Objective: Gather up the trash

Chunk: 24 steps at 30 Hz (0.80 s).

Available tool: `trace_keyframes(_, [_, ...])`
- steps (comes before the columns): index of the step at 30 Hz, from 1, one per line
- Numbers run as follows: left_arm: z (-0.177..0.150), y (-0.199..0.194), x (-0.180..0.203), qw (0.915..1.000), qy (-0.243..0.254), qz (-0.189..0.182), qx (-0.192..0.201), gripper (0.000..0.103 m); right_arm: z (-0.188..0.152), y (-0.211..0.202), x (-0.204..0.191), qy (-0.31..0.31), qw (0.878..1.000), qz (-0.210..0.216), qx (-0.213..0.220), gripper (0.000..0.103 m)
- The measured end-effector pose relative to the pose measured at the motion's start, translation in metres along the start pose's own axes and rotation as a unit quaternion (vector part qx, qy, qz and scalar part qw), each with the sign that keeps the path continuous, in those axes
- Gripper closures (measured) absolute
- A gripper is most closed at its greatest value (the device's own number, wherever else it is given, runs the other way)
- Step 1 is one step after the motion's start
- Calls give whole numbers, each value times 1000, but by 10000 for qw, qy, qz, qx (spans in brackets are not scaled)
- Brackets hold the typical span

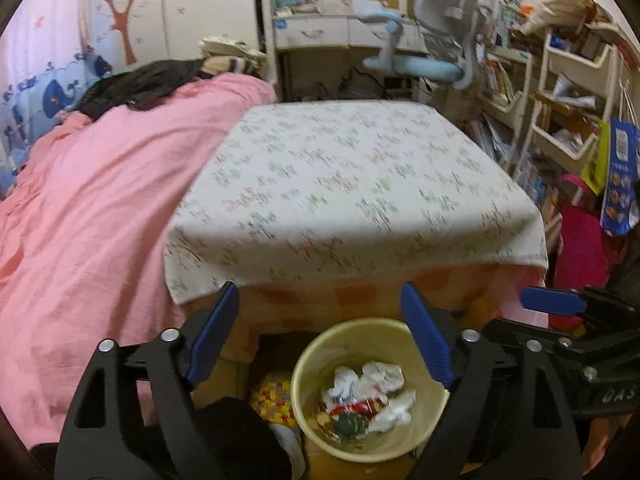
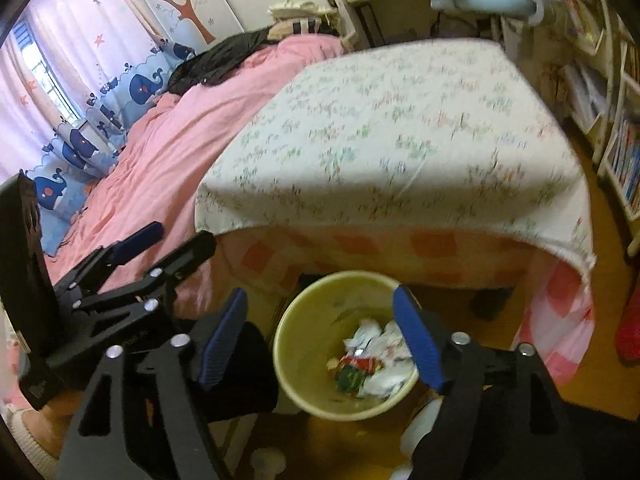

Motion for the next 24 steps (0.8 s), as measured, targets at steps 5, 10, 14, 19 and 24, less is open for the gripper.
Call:
trace_keyframes(5, [29,-15,-18,9976,-246,334,560,12,19,-10,-12,-512,9948,-583,661,12])
trace_keyframes(10, [57,-25,-27,9930,-357,561,971,8,47,-23,-19,-718,9836,-896,1391,8])
trace_keyframes(14, [85,-24,-30,9909,-268,587,1184,8,79,-30,-20,-845,9732,-994,1894,8])
trace_keyframes(19, [123,-15,-37,9871,-336,645,1428,7,114,-25,-15,-950,9641,-1109,2218,8])
trace_keyframes(24, [144,10,-42,9867,-393,703,1414,7,130,-9,-7,-972,9614,-1236,2260,8])
Point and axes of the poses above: each gripper's, at about its wrist camera, not at the fingertips, and y roughly the way its jaws point, x to its right, z to its top, the point moved 2 cm from there along y, roughly the way its jaws point, and after that the axes turned 10 degrees about x, right-handed, at the moved point
